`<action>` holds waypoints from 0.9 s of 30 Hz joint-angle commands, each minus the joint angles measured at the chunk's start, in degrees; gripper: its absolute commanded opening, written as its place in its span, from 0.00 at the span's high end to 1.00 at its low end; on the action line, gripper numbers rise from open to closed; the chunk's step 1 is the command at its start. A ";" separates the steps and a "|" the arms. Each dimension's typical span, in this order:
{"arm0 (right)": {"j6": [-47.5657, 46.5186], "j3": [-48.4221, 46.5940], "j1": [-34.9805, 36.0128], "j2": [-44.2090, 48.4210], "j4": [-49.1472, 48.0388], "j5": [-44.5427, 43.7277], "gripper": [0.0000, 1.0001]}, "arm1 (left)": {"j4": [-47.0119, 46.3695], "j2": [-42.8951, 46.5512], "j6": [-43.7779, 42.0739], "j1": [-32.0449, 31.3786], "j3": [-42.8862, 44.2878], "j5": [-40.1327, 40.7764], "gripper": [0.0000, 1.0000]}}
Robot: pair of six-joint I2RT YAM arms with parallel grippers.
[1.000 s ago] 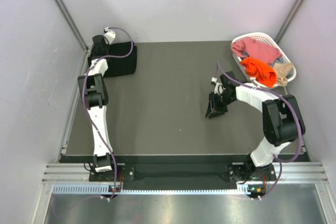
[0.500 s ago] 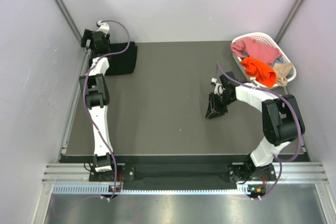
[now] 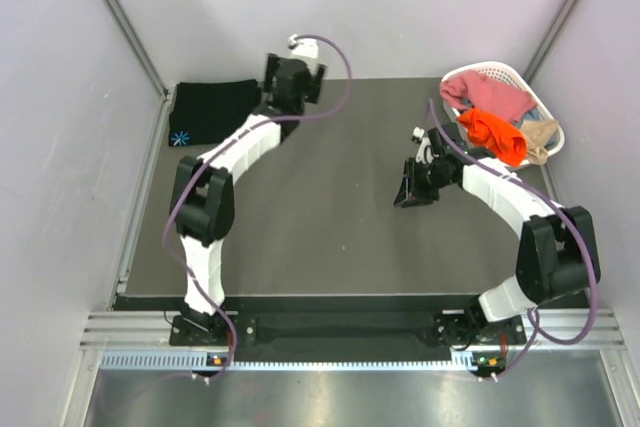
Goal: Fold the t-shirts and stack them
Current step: Neatly place the folded tshirt to the corner
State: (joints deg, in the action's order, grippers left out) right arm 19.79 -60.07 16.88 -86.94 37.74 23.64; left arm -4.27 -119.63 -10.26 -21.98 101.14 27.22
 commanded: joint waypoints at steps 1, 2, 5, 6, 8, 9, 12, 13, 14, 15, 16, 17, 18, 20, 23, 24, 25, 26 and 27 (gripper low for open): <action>3.05 0.12 0.52 5.63 -0.90 -4.29 0.72 | 4.00 12.72 14.11 -4.90 -10.24 -5.06 0.01; 3.93 1.18 0.60 8.42 -1.43 -4.56 0.72 | 4.01 15.19 16.13 -7.53 -13.22 -8.64 0.01; 8.15 7.32 0.60 15.18 -5.20 -5.53 0.72 | 4.01 25.83 23.69 -12.71 -25.96 -11.66 0.01; 9.98 10.91 0.61 17.22 -6.43 -6.40 0.71 | 4.01 28.55 26.75 -14.13 -32.09 -12.45 0.01; 11.23 14.70 0.78 23.96 -9.68 -7.37 0.70 | 6.46 37.16 32.11 -17.56 -41.05 -12.45 0.01; 11.67 18.29 0.78 26.27 -10.66 -8.68 0.69 | 6.47 40.24 34.15 -18.44 -44.07 -13.41 0.01; 12.11 25.32 0.78 34.62 -14.43 -11.32 0.66 | 6.38 56.72 42.15 -20.65 -55.85 -15.52 0.02; 12.29 27.18 0.78 36.47 -15.75 -11.94 0.64 | 6.12 60.36 43.73 -21.43 -58.84 -15.97 0.03; 12.64 28.94 0.87 39.97 -17.24 -12.64 0.63 | 4.99 63.96 46.27 -21.96 -64.70 -16.15 0.03; 13.42 32.61 0.78 41.48 -21.26 -12.91 0.61 | 4.72 71.31 47.51 -22.32 -67.45 -16.15 0.04; 13.78 34.39 0.87 42.89 -23.04 -13.00 0.59 | 4.80 75.04 48.48 -22.49 -70.18 -16.76 0.04; 14.39 36.06 0.78 45.08 -24.80 -13.00 0.57 | 3.15 78.81 50.23 -22.58 -75.16 -17.11 0.04; 15.53 39.12 0.87 46.06 -26.64 -13.35 0.55 | 2.96 85.99 50.86 -22.58 -77.39 -17.38 0.04; 16.85 42.04 0.87 48.96 -31.22 -13.70 0.51 | 3.22 92.62 51.91 -22.58 -82.57 -18.96 0.04; 19.49 48.97 0.78 53.08 -36.50 -13.88 0.41 | 7.69 104.14 54.11 -22.58 -87.24 -19.40 0.03; 20.80 50.04 0.78 54.23 -37.29 -13.88 0.39 | 8.92 109.12 54.82 -22.58 -88.13 -19.49 0.03; 21.42 51.19 0.78 55.37 -38.95 -13.80 0.33 | 11.80 111.70 55.52 -22.58 -88.83 -19.49 0.03; 22.13 53.46 0.78 57.65 -38.97 -13.88 0.28 | 13.14 114.16 57.53 -22.58 -90.06 -19.66 0.04; 23.96 54.44 0.78 58.71 -38.62 -14.84 0.21 | 14.28 118.62 58.50 -22.58 -90.59 -19.93 0.04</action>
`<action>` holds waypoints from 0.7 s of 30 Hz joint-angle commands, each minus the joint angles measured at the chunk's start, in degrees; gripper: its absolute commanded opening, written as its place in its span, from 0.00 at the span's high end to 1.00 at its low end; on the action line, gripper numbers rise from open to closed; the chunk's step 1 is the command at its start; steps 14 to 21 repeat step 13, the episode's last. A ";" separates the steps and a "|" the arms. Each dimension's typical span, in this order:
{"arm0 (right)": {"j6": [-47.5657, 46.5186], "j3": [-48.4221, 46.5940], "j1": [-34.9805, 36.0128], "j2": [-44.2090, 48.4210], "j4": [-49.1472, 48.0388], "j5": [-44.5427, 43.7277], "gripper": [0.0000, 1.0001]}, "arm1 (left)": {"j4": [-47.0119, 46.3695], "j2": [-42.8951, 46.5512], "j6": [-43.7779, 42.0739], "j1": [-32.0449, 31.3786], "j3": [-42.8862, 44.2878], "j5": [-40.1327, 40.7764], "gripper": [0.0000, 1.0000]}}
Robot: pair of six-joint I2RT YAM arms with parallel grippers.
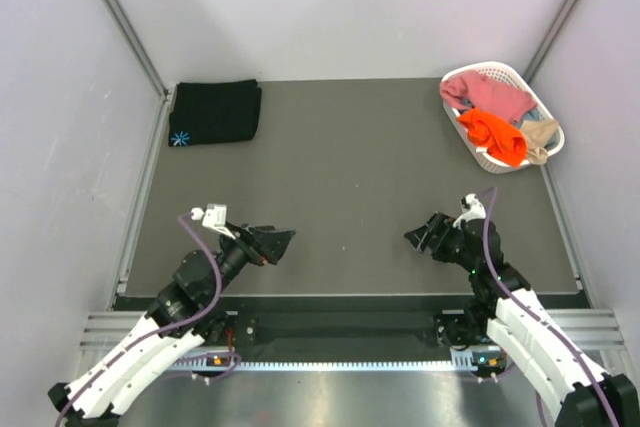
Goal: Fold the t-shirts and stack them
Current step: Neatly place the folded tshirt to the corner
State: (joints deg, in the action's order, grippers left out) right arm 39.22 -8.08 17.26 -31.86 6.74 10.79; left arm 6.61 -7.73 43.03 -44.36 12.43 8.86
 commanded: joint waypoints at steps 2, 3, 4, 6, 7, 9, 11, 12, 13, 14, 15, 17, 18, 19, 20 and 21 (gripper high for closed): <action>5.86 5.94 0.41 6.35 -8.41 -1.74 0.06 | 4.90 5.72 5.76 -0.29 -1.45 -5.05 0.04; 7.00 7.01 0.41 7.15 -8.59 -1.12 0.00 | 4.47 3.96 5.49 -0.20 -1.53 -5.95 0.05; 7.53 7.89 0.41 8.99 -8.85 -0.86 0.00 | 4.11 3.95 5.32 -0.20 -1.79 -6.57 0.05; 8.41 10.34 0.50 10.49 -8.42 -0.33 0.00 | 2.71 6.65 5.75 -0.20 -3.19 -7.36 0.04; 8.50 10.62 0.50 11.80 -8.24 0.02 0.00 | 2.27 6.85 6.01 -0.20 -3.81 -7.54 0.04; 8.76 11.59 0.41 13.22 -8.85 1.68 0.00 | 0.69 5.80 6.37 -0.20 -4.34 -8.59 0.04; 9.03 12.38 0.41 14.45 -10.16 3.62 0.00 | -0.80 6.75 8.20 -0.20 -6.43 -8.60 0.04; 9.20 12.47 0.41 14.72 -12.17 6.41 0.00 | -3.77 6.59 8.65 -0.29 -6.97 -11.12 0.04; 9.99 12.82 0.41 15.85 -13.50 8.27 0.00 | -5.63 6.67 9.26 -0.20 -8.72 -13.85 0.04; 9.99 12.82 0.41 15.85 -13.50 8.27 0.00 | -5.63 6.67 9.26 -0.20 -8.72 -13.85 0.04; 9.99 12.82 0.41 15.85 -13.50 8.27 0.00 | -5.63 6.67 9.26 -0.20 -8.72 -13.85 0.04; 9.99 12.82 0.41 15.85 -13.50 8.27 0.00 | -5.63 6.67 9.26 -0.20 -8.72 -13.85 0.04; 9.99 12.82 0.41 15.85 -13.50 8.27 0.00 | -5.63 6.67 9.26 -0.20 -8.72 -13.85 0.04; 9.99 12.82 0.41 15.85 -13.50 8.27 0.00 | -5.63 6.67 9.26 -0.20 -8.72 -13.85 0.04; 9.99 12.82 0.41 15.85 -13.50 8.27 0.00 | -5.63 6.67 9.26 -0.20 -8.72 -13.85 0.04; 9.99 12.82 0.41 15.85 -13.50 8.27 0.00 | -5.63 6.67 9.26 -0.20 -8.72 -13.85 0.04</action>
